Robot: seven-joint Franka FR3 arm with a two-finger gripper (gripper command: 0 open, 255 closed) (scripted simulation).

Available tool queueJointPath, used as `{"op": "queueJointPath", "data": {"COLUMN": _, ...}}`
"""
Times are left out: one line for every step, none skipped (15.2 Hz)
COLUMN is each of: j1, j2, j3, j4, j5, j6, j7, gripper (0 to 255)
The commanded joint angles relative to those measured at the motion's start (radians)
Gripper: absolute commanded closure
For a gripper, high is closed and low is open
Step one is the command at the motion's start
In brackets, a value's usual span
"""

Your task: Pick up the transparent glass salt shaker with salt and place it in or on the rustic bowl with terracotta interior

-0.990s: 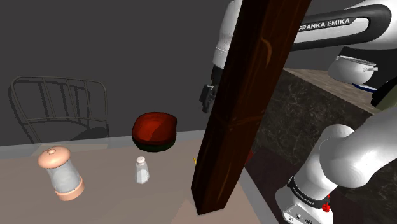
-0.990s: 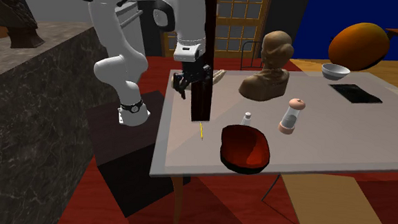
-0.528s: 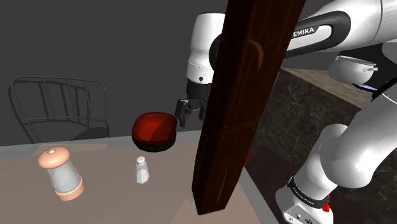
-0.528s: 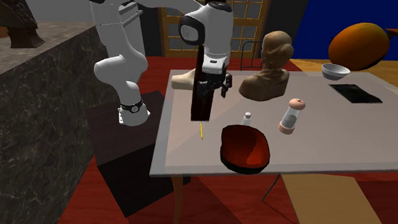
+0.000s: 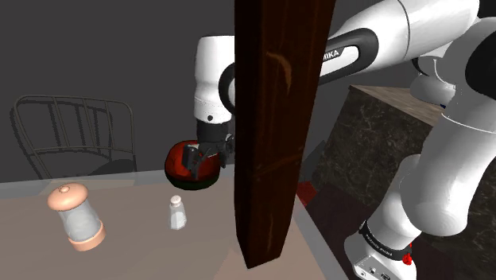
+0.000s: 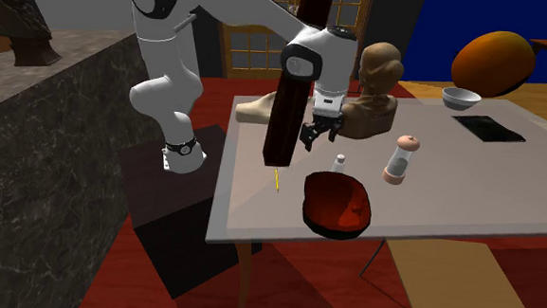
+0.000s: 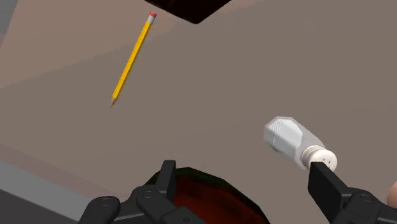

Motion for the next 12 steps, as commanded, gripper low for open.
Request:
{"op": "queueJointPath", "data": {"j1": 0.025, "j2": 0.087, "j3": 0.014, "j4": 0.066, "j5": -0.029, "j6": 0.01, "j7": 0.05, "gripper": 0}}
{"op": "queueJointPath", "data": {"j1": 0.038, "j2": 0.125, "j3": 0.017, "j4": 0.1, "j5": -0.041, "j6": 0.009, "j7": 0.07, "gripper": 0}}
{"op": "queueJointPath", "data": {"j1": 0.051, "j2": 0.164, "j3": 0.019, "j4": 0.135, "j5": -0.054, "j6": 0.008, "j7": 0.089, "gripper": 0}}
{"op": "queueJointPath", "data": {"j1": 0.065, "j2": 0.204, "j3": 0.021, "j4": 0.172, "j5": -0.066, "j6": 0.005, "j7": 0.107, "gripper": 0}}
{"op": "queueJointPath", "data": {"j1": 0.08, "j2": 0.243, "j3": 0.021, "j4": 0.21, "j5": -0.078, "j6": 0.001, "j7": 0.125, "gripper": 0}}
{"op": "queueJointPath", "data": {"j1": 0.096, "j2": 0.283, "j3": 0.021, "j4": 0.25, "j5": -0.09, "j6": -0.004, "j7": 0.142, "gripper": 0}}
{"op": "queueJointPath", "data": {"j1": 0.1, "j2": 0.291, "j3": 0.02, "j4": 0.259, "j5": -0.092, "j6": -0.005, "j7": 0.145, "gripper": 0}}
{"op": "queueJointPath", "data": {"j1": 0.102, "j2": 0.296, "j3": 0.019, "j4": 0.252, "j5": -0.094, "j6": 0.007, "j7": 0.146, "gripper": 0}}
{"op": "queueJointPath", "data": {"j1": 0.103, "j2": 0.301, "j3": 0.018, "j4": 0.245, "j5": -0.096, "j6": 0.018, "j7": 0.148, "gripper": 0}}
{"op": "queueJointPath", "data": {"j1": 0.105, "j2": 0.307, "j3": 0.018, "j4": 0.239, "j5": -0.098, "j6": 0.03, "j7": 0.149, "gripper": 0}}
{"op": "queueJointPath", "data": {"j1": 0.107, "j2": 0.312, "j3": 0.017, "j4": 0.233, "j5": -0.1, "j6": 0.042, "j7": 0.15, "gripper": 0}}
{"op": "queueJointPath", "data": {"j1": 0.108, "j2": 0.318, "j3": 0.016, "j4": 0.227, "j5": -0.102, "j6": 0.053, "j7": 0.152, "gripper": 0}}
